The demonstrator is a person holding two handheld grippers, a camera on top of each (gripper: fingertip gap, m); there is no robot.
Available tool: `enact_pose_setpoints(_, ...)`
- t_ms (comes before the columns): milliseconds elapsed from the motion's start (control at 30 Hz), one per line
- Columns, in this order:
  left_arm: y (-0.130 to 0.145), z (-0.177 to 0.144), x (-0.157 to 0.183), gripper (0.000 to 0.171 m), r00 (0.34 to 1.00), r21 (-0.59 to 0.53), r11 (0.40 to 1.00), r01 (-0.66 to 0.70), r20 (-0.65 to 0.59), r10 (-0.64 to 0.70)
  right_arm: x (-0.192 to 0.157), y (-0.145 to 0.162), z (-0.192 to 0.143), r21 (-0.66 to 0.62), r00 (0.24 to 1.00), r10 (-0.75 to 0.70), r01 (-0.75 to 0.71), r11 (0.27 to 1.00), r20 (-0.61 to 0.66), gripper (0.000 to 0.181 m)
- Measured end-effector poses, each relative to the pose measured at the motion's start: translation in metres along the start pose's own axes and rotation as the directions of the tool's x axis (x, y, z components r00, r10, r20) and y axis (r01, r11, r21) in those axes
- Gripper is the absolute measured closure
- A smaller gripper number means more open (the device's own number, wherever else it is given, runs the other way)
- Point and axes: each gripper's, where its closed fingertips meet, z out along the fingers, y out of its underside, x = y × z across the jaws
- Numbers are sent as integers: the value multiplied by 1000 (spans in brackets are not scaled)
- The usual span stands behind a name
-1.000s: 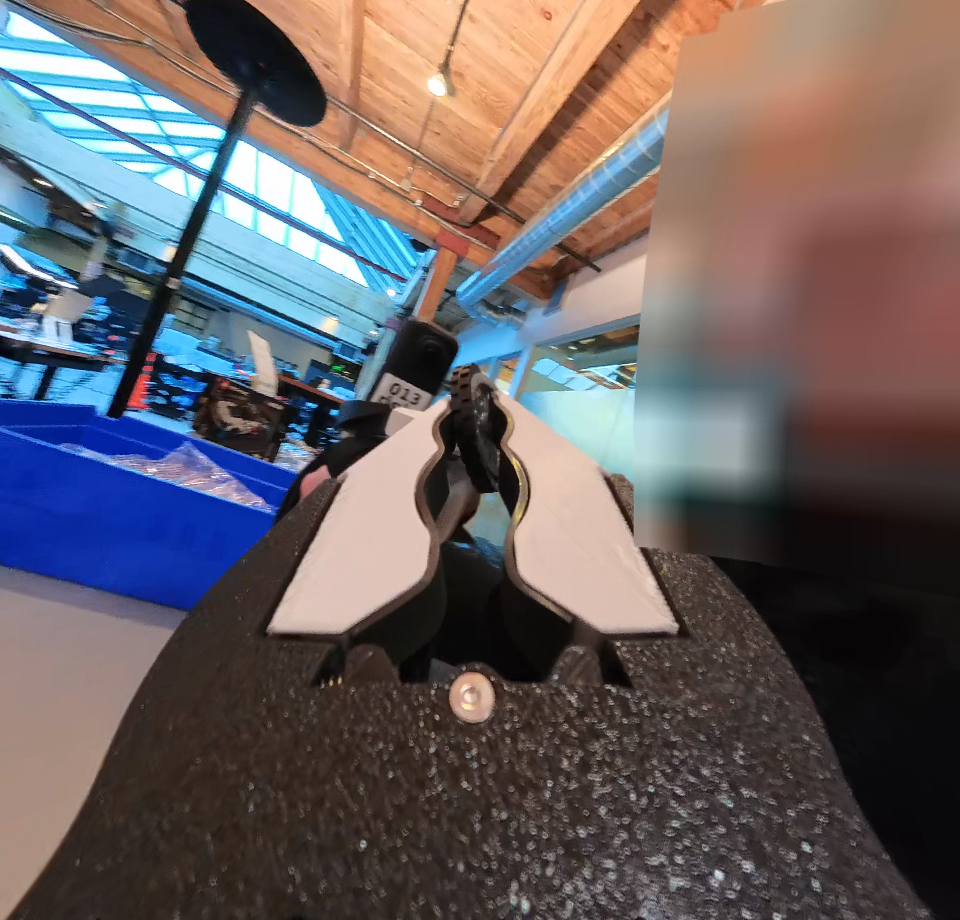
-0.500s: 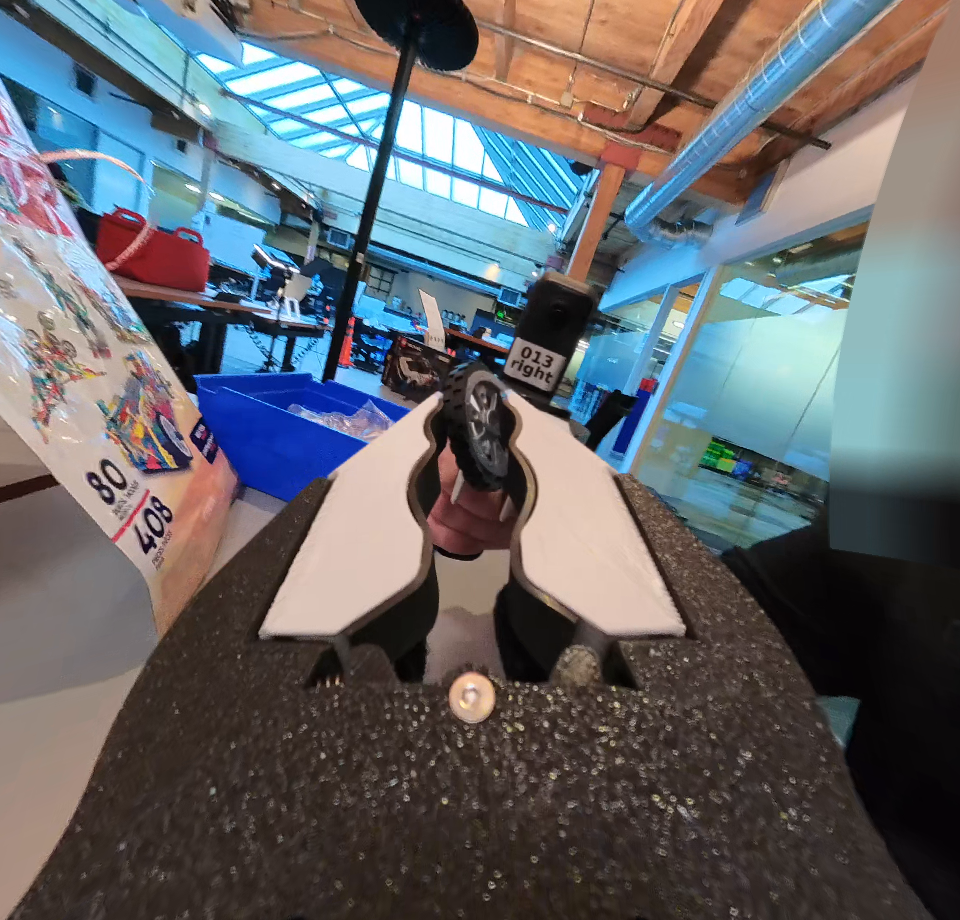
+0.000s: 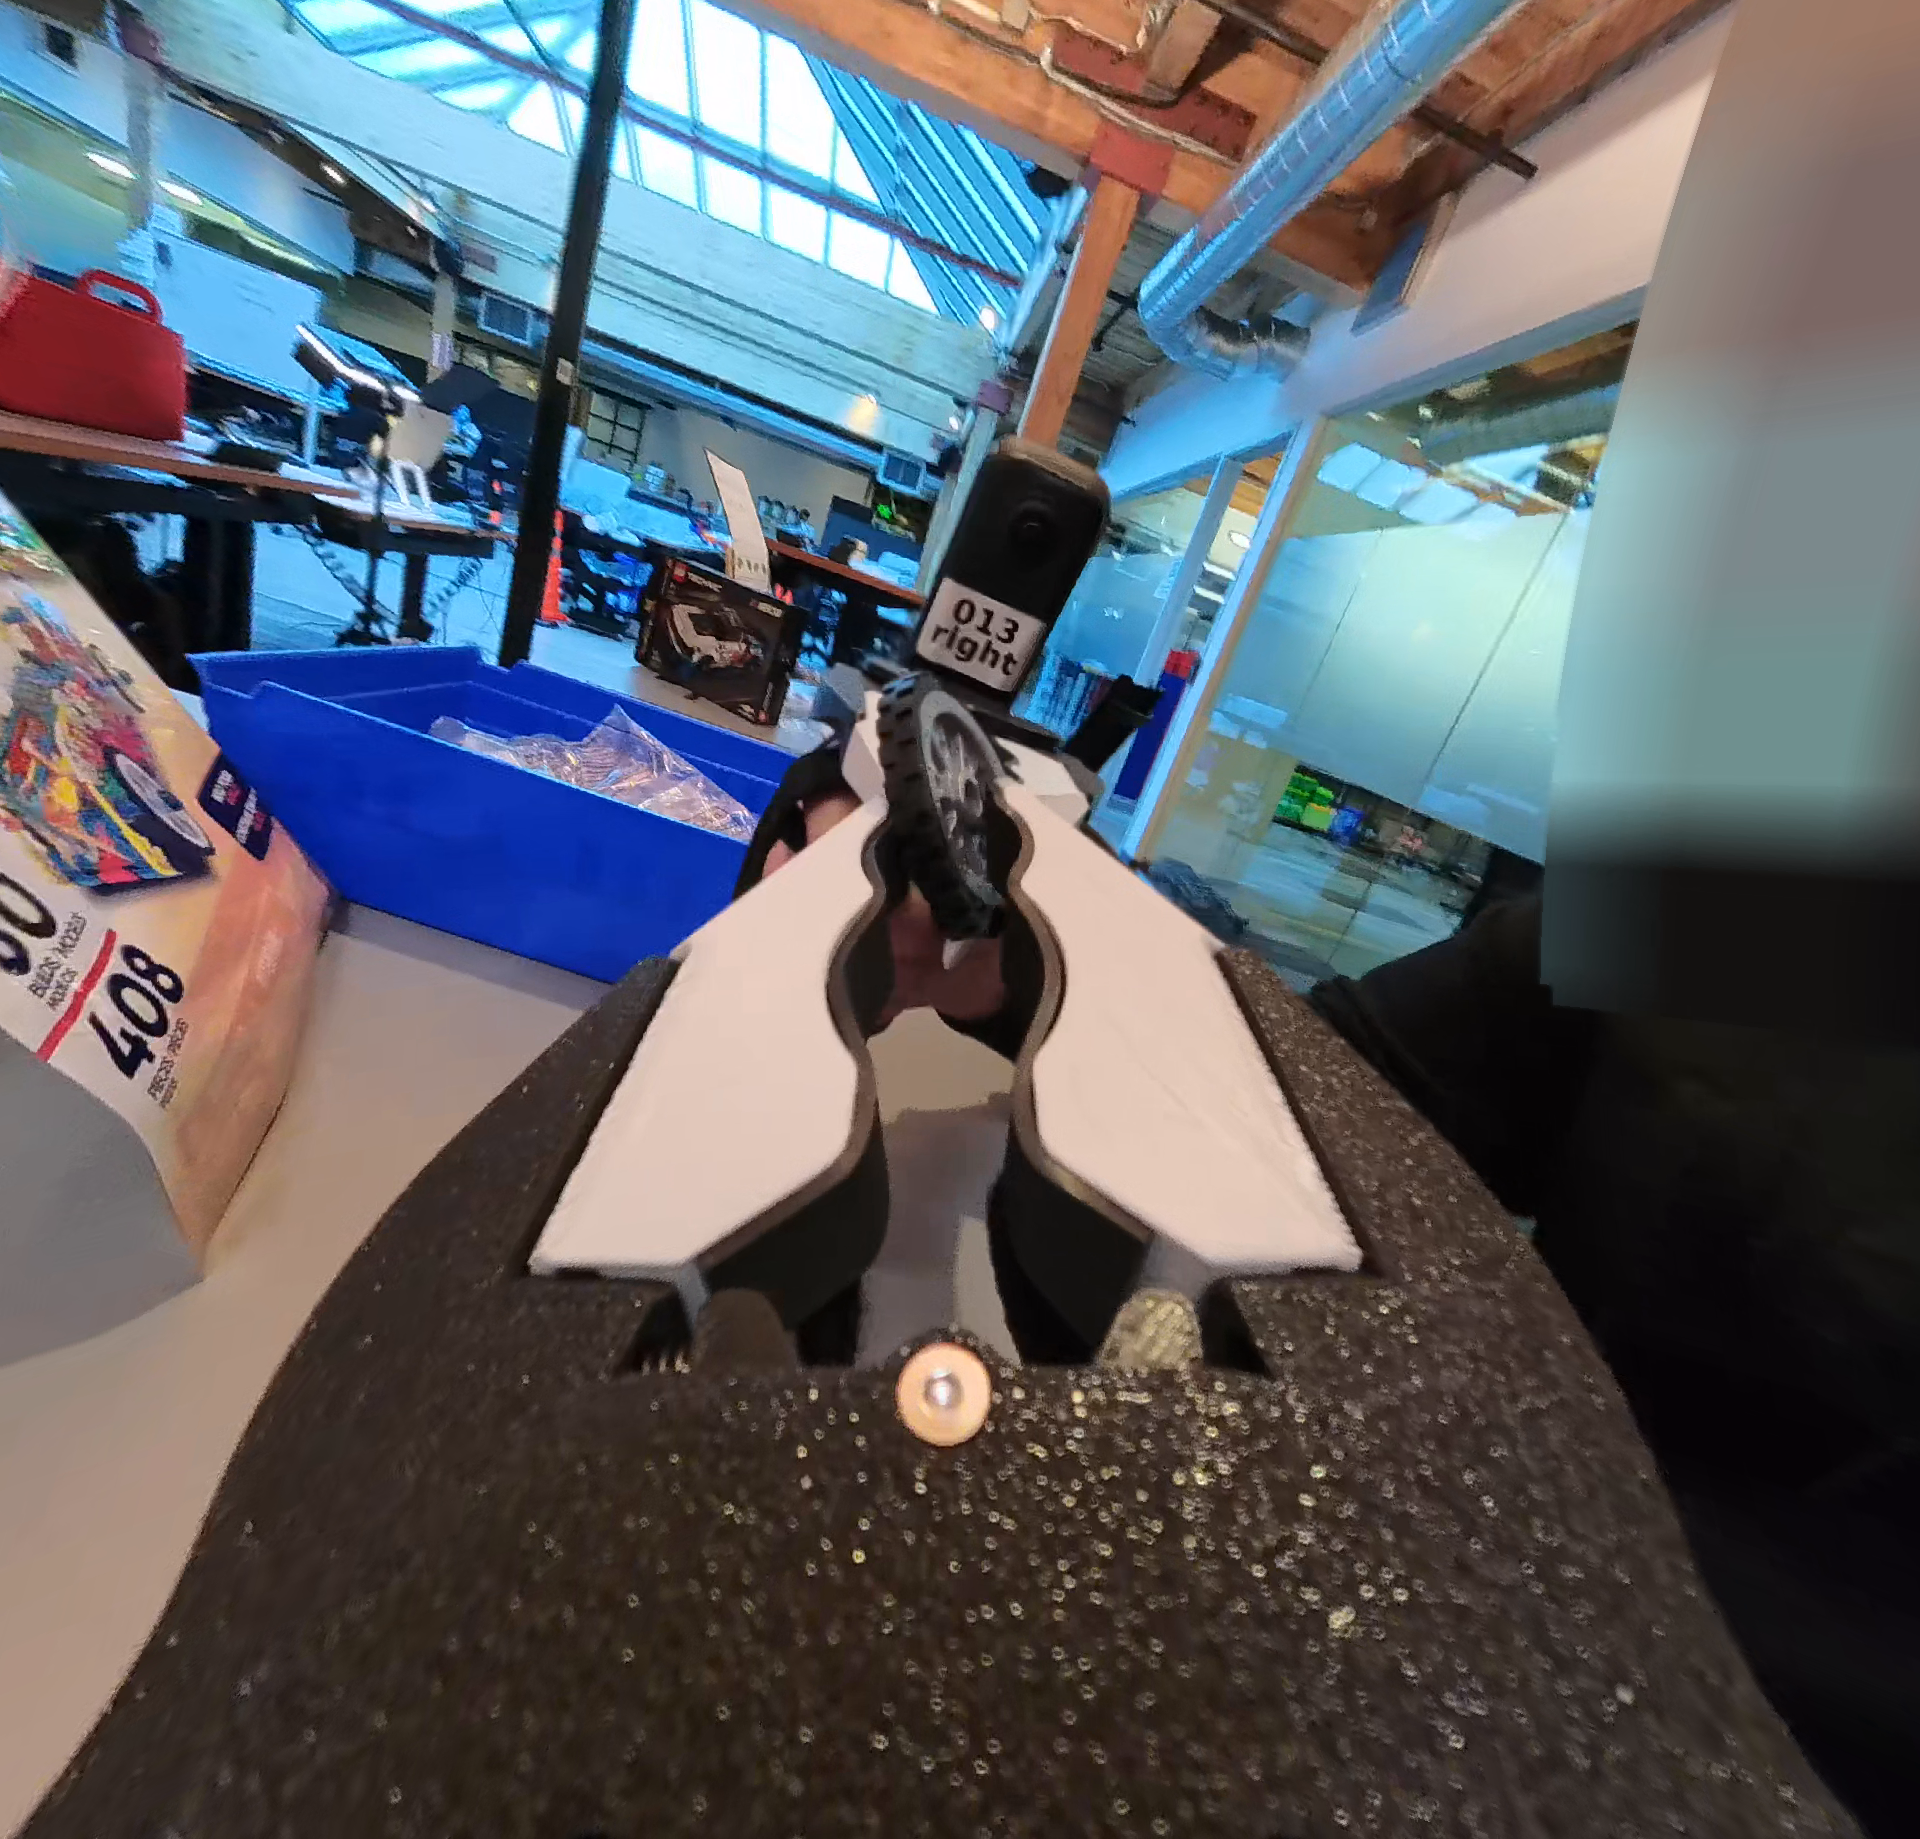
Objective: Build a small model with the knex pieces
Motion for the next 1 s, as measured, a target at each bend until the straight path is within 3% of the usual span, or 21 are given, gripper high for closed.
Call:
enact_pose_setpoints(400,-3,-1,-10,156,995,61,997,-50,89,44,3,-2,2,-9,999,-17,17,1000,-28,181)
enact_pose_setpoints(667,0,-3,-27,159,947,-14,985,-171,273,169,19,10,0,-91,991,-25,13,996,-130,181)
enact_pose_setpoints(1000,1,-7,-47,157,879,-63,970,-233,414,238,30,20,1,-181,976,-70,31,983,-209,181)
